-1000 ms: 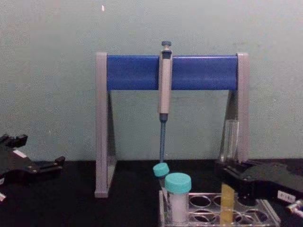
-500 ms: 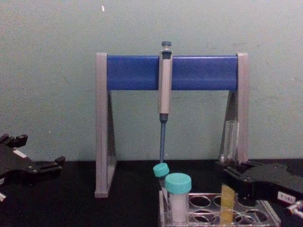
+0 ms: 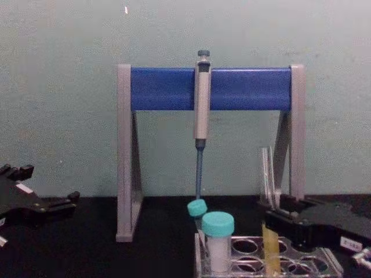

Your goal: Pick up the test tube from the test tube rack, shake it, then place it back into the test tube rack.

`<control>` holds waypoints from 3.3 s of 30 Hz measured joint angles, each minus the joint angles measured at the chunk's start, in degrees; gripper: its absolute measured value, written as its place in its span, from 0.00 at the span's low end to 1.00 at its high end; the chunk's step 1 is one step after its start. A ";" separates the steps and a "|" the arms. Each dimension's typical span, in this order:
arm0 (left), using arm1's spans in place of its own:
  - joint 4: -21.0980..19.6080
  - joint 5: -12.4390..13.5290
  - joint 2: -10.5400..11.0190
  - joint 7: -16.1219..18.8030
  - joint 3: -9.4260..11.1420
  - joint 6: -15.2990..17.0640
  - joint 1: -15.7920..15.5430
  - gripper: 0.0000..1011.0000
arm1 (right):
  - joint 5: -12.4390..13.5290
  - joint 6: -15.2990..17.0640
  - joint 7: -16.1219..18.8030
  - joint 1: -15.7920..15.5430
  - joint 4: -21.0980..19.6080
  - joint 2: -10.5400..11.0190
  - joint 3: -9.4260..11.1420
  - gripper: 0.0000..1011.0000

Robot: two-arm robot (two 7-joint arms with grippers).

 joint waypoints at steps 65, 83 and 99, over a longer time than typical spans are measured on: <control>0.00 0.00 0.00 0.00 0.00 0.00 0.00 1.00 | -8.84 -2.31 -15.67 -11.80 -2.22 -3.47 10.46 0.99; 0.00 0.00 0.00 0.00 0.00 0.00 0.00 1.00 | -10.07 -1.03 -14.48 -10.92 0.00 -4.36 10.69 0.99; 0.00 0.00 0.00 0.00 0.00 0.00 0.00 1.00 | -10.02 -1.09 -14.52 -10.99 -0.16 -4.28 10.61 0.99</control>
